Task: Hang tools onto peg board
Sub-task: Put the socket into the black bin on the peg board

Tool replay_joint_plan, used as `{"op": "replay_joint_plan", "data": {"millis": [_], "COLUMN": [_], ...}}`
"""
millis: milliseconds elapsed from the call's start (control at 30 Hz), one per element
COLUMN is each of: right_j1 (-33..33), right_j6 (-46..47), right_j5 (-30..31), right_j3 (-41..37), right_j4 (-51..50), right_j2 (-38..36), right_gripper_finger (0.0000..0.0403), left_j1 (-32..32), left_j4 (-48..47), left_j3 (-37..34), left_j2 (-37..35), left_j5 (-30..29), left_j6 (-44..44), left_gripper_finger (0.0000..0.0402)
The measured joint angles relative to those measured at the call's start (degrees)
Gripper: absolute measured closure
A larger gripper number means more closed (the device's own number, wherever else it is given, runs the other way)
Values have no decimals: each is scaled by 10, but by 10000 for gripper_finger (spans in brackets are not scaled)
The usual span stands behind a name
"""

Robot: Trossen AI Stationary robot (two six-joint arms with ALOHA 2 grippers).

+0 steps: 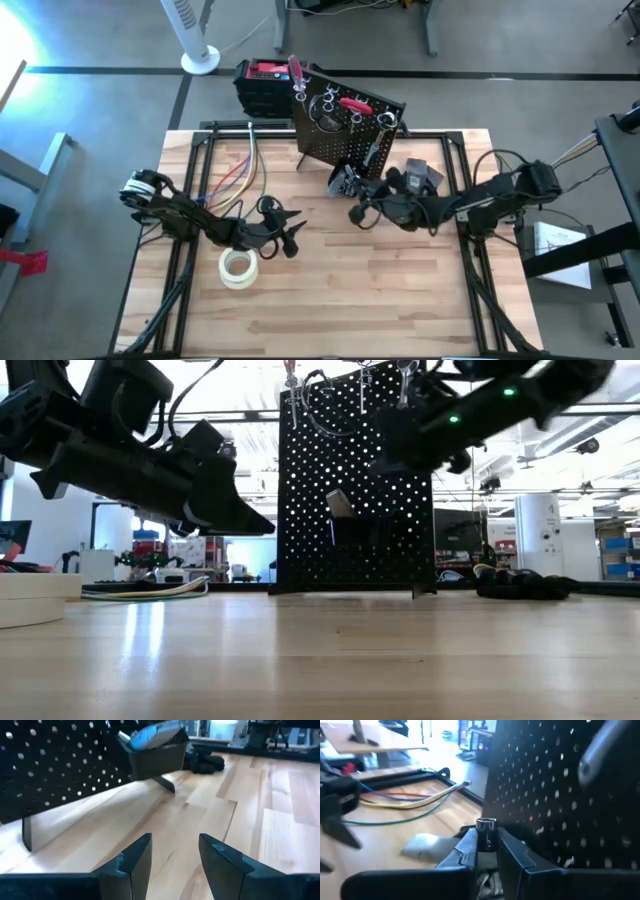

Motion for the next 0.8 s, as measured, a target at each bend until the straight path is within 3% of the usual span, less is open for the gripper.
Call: {"op": "replay_joint_plan", "data": {"millis": [267, 633, 800], "right_j1": [-36, -32, 2], "right_j6": [9, 6, 17], "right_j5": [-5, -32, -31], "right_j3": [74, 75, 70], "right_j4": [-153, -157, -158], "right_j2": [15, 1, -15], "right_gripper_finger": [336, 212, 195], "left_j1": [-5, -7, -15], "left_j4": [-51, -69, -85], "left_j3": [0, 0, -1], "left_j2": [0, 0, 0], "left_j5": [3, 8, 8], "left_j6": [-32, -50, -52], "left_gripper_finger": [248, 248, 248]}}
